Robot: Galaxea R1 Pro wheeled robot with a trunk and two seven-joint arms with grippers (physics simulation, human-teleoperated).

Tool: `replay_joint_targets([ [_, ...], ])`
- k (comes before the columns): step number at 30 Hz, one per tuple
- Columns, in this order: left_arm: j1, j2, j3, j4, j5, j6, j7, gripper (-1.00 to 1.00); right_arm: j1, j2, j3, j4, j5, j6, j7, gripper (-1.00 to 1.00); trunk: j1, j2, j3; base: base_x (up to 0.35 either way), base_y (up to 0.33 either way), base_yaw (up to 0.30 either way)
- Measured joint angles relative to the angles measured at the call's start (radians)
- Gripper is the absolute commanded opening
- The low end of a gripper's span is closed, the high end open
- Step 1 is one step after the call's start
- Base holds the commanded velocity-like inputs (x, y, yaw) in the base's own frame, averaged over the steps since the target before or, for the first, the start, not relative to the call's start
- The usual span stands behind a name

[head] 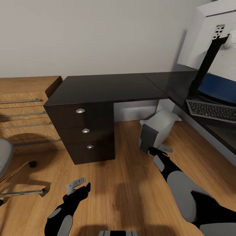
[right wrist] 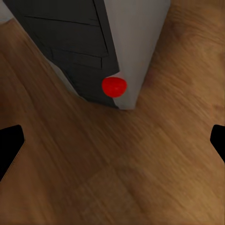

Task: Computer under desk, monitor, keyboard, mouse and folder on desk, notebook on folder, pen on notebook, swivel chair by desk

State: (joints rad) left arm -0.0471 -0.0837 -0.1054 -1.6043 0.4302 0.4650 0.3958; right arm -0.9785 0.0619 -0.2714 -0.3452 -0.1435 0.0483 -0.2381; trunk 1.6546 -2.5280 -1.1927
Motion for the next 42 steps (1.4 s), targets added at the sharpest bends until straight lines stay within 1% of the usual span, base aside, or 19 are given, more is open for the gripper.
replay_joint_targets([
  [5, 0.000, 0.001, -0.001, 0.000, -0.002, 0.000, 0.006, 1.00, 0.004, 0.000, 0.000, 0.000, 0.002, -0.020, 0.002, 1.00, -0.002, 0.001, 0.019, -0.001, 0.000, 0.000],
  [10, 0.000, 0.001, 0.001, 0.000, -0.003, 0.001, 0.007, 1.00, 0.024, 0.002, 0.001, -0.001, 0.003, -0.026, 0.004, 1.00, -0.004, 0.002, 0.039, 0.000, 0.000, 0.019],
  [12, 0.000, 0.002, 0.002, 0.000, -0.003, 0.001, 0.007, 1.00, 0.029, 0.016, 0.001, -0.003, 0.005, -0.034, 0.004, 1.00, -0.005, 0.003, 0.049, 0.000, 0.000, 0.100],
  [14, 0.000, 0.001, 0.001, 0.000, -0.003, 0.001, 0.007, 1.00, 0.030, 0.028, 0.001, -0.004, 0.019, -0.047, 0.003, 1.00, -0.006, 0.003, 0.059, 0.000, 0.000, 0.136],
  [15, 0.000, 0.001, 0.001, -0.001, -0.004, 0.001, 0.007, 1.00, 0.031, 0.035, 0.002, -0.003, 0.037, -0.057, 0.002, 1.00, -0.007, 0.003, 0.064, 0.000, 0.000, 0.165],
  [17, 0.000, 0.001, 0.001, -0.001, -0.004, 0.001, 0.007, 1.00, 0.033, 0.043, 0.003, -0.003, 0.061, -0.066, 0.001, 1.00, -0.008, 0.004, 0.074, 0.000, 0.000, 0.191],
  [18, 0.000, 0.002, 0.001, -0.001, -0.004, 0.001, 0.007, 1.00, 0.035, 0.050, 0.004, -0.002, 0.086, -0.074, -0.001, 1.00, -0.008, 0.004, 0.079, 0.000, 0.000, 0.212],
  [20, 0.000, 0.002, 0.002, -0.001, -0.004, 0.002, 0.007, 1.00, 0.039, 0.057, 0.005, -0.002, 0.111, -0.081, -0.003, 1.00, -0.009, 0.005, 0.089, 0.000, 0.000, 0.227],
  [21, 0.000, 0.002, 0.002, -0.001, -0.005, 0.002, 0.007, 1.00, 0.042, 0.061, 0.006, -0.002, 0.131, -0.089, -0.005, 1.00, -0.009, 0.005, 0.093, 0.000, 0.000, 0.240],
  [23, 0.000, 0.002, 0.002, -0.001, -0.005, 0.002, 0.007, 1.00, 0.047, 0.066, 0.007, -0.002, 0.150, -0.101, -0.007, 1.00, -0.010, 0.005, 0.102, 0.000, 0.000, 0.251],
  [26, 0.000, 0.002, 0.002, 0.000, -0.005, 0.002, 0.008, 1.00, 0.051, 0.069, 0.007, -0.002, 0.162, -0.110, -0.006, 1.00, -0.012, 0.006, 0.115, 0.000, 0.000, 0.260],
  [31, 0.000, 0.002, 0.001, 0.001, -0.008, 0.002, 0.009, 1.00, 0.059, 0.071, 0.008, -0.002, 0.170, -0.115, -0.006, 1.00, -0.014, 0.007, 0.136, 0.000, 0.000, 0.270],
  [33, 0.000, 0.001, 0.001, 0.001, -0.015, 0.002, 0.010, 1.00, 0.065, 0.071, 0.009, -0.002, 0.171, -0.116, -0.006, 1.00, -0.015, 0.008, 0.144, 0.000, 0.000, 0.274],
  [35, 0.000, 0.001, 0.001, 0.003, -0.040, 0.002, 0.011, 1.00, 0.071, 0.071, 0.008, -0.002, 0.172, -0.116, -0.005, 1.00, -0.016, 0.008, 0.151, 0.000, 0.000, 0.275],
  [36, 0.000, 0.000, 0.002, 0.004, -0.063, 0.002, 0.011, 1.00, 0.074, 0.070, 0.008, -0.003, 0.173, -0.116, -0.005, 1.00, -0.016, 0.008, 0.155, 0.000, 0.000, 0.275],
  [39, 0.000, -0.001, 0.005, 0.005, -0.101, 0.002, 0.011, 1.00, 0.077, 0.070, 0.008, -0.004, 0.174, -0.117, -0.006, 1.00, -0.017, 0.009, 0.167, -0.075, 0.000, 0.274],
  [42, 0.000, 0.000, 0.007, 0.005, -0.120, 0.002, 0.011, 1.00, 0.078, 0.069, 0.008, -0.006, 0.175, -0.117, -0.006, 1.00, -0.018, 0.010, 0.179, -0.249, 0.000, 0.265],
])
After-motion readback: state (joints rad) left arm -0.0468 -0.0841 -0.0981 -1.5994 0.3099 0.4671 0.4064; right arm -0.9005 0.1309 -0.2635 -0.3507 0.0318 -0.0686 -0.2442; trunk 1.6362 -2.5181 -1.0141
